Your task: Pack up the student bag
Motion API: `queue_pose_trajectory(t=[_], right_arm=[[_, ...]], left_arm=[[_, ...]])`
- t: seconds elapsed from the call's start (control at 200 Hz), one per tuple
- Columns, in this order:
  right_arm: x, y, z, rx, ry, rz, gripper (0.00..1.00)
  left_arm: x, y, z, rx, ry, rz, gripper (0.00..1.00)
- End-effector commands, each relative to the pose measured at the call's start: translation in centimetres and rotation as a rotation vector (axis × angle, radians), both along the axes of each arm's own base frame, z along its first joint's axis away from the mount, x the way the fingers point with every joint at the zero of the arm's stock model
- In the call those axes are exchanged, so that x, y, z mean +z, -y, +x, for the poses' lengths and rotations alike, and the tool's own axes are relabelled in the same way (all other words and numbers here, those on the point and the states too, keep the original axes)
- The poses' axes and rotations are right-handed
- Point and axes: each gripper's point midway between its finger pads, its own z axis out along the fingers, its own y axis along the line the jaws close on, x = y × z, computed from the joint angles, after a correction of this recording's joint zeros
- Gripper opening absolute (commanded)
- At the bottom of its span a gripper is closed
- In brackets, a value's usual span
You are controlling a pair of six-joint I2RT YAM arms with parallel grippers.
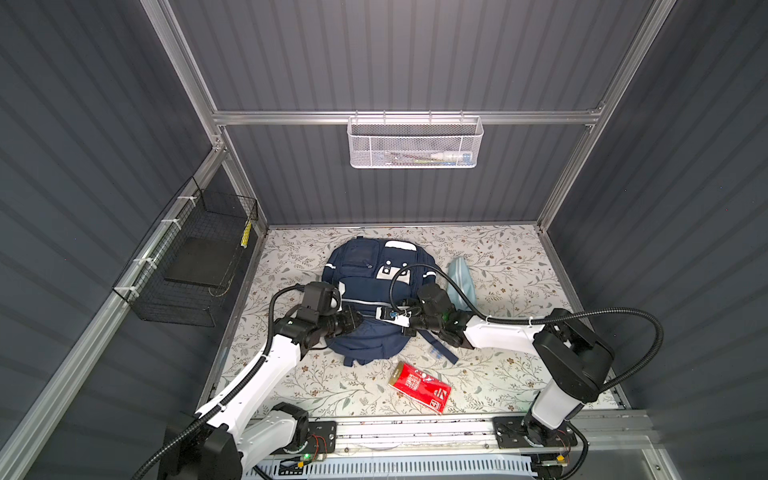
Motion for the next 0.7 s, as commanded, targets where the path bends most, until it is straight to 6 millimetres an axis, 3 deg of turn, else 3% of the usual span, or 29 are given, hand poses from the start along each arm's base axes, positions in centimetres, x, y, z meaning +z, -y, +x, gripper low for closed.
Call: queue_pose_trajectory(t=[0.0,0.08,0.155,0.23,0.335,0.43,0.485,0.595,0.695], right_arm=[[-0.8,2.8,0.8,-0.009,-0.038,-0.026,0.0],[0.2,3.3,1.6,-0.024,-0.028,0.002,0.0],[0.8,3.9,2.5,-0.045,-0.019,0.021,0.0],[1.1,4.4,3.3,-0.063,-0.022,0.043,0.0],[1.0,4.4,5.1,-0.124,-0.026,0.04,0.0],[1.1,3.9,6.8,-0.175,-0.02,0.058,0.0],[1.7,3.3,7.1,-0.174,-0.011,0.093,0.11],[2.8,1.9,5.8,-0.13,-0.006,0.088,0.37],[3.6,0.5,3.5,-0.104,0.032,0.068,0.42]], left_arm=[[-3.3,-11.9,3.7,0.359,-0.021,0.303,0.1],[-3.7,-14.2,4.3,0.414,-0.033,0.243,0.08],[-2.9,-15.9,4.4,0.446,-0.012,0.316,0.08],[-1.7,-15.9,4.5,0.432,0.012,0.325,0.04],[0.0,-10.9,4.1,0.295,0.056,0.109,0.0],[1.1,-6.5,1.7,0.192,0.063,0.153,0.0],[2.0,-3.8,0.7,0.147,0.076,0.071,0.0],[2.4,-0.4,-1.1,0.103,0.069,-0.009,0.0],[3.1,2.0,-1.8,0.062,0.085,-0.011,0.0]])
